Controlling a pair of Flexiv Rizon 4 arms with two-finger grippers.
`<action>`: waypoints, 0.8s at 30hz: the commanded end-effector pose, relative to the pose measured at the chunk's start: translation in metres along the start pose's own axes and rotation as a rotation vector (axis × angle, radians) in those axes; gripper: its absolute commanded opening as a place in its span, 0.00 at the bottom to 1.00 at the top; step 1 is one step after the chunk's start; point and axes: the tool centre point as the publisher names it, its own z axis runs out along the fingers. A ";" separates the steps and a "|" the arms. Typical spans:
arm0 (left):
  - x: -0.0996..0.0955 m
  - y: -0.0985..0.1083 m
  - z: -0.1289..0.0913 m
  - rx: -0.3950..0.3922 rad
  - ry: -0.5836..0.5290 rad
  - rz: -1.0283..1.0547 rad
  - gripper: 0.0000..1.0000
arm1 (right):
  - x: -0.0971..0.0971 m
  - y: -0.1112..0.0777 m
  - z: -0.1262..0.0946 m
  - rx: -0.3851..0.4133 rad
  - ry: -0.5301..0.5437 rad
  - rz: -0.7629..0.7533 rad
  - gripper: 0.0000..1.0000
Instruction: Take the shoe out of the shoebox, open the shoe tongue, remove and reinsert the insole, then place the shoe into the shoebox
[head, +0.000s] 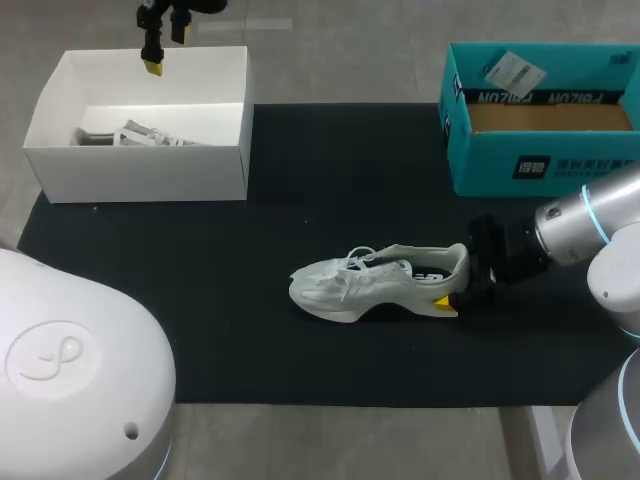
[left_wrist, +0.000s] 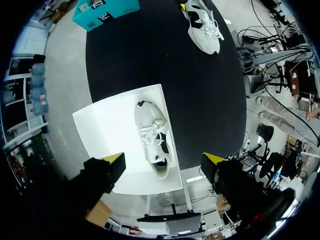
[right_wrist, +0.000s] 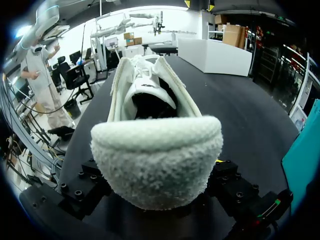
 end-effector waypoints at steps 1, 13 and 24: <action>0.005 0.001 0.002 0.001 -0.013 0.001 1.00 | 0.001 0.001 0.000 0.003 -0.002 0.000 0.00; 0.003 -0.008 0.004 -0.039 -0.027 -0.049 1.00 | 0.001 0.001 0.000 0.003 -0.002 0.000 0.00; -0.010 -0.045 -0.001 0.030 0.010 -0.954 1.00 | 0.001 0.001 0.000 0.003 -0.002 0.000 0.00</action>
